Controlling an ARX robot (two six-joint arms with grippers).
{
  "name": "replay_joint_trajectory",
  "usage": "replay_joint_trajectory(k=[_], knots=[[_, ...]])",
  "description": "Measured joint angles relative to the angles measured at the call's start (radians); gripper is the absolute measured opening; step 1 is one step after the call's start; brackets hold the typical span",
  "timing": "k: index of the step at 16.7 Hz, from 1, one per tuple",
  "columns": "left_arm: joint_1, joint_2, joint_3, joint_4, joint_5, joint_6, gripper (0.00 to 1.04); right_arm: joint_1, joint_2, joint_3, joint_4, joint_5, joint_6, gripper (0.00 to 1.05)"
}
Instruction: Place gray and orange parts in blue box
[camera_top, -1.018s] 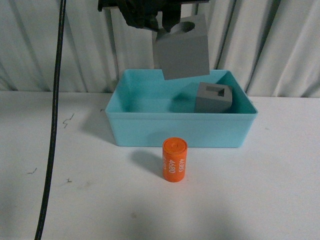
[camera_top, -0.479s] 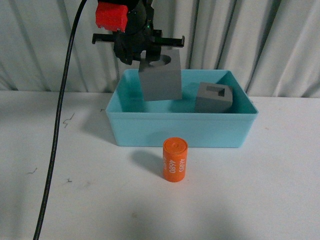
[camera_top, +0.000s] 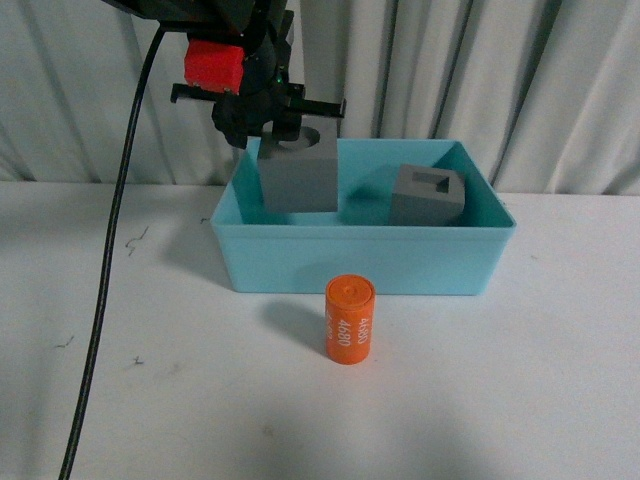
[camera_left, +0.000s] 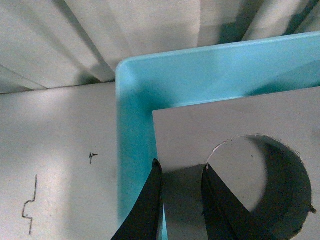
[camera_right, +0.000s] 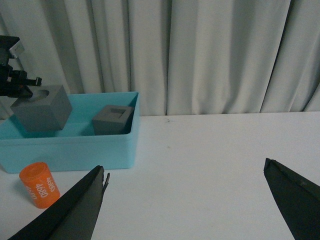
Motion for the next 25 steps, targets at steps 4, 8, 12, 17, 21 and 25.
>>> replay_joint_trajectory(k=[4, 8, 12, 17, 21, 25], knots=[[0.004, 0.0, -0.001, 0.001, -0.003, 0.002, 0.16, 0.0, 0.0, 0.0, 0.0, 0.0, 0.0, 0.98], [0.002, 0.0, -0.04, 0.021, -0.007, 0.008, 0.16, 0.0, 0.0, 0.0, 0.0, 0.0, 0.0, 0.98], [0.002, 0.0, -0.051, 0.036, -0.006, 0.008, 0.57, 0.0, 0.0, 0.0, 0.0, 0.0, 0.0, 0.98], [0.0, -0.067, -0.117, 0.028, 0.041, -0.074, 0.97, 0.0, 0.0, 0.0, 0.0, 0.0, 0.0, 0.98], [-0.053, -0.558, -0.544, 0.247, 0.215, -0.262, 0.98, 0.0, 0.0, 0.0, 0.0, 0.0, 0.0, 0.98], [0.011, -1.24, -1.342, 0.473, 0.314, -0.382, 0.93, 0.0, 0.0, 0.0, -0.001, 0.001, 0.0, 0.98]])
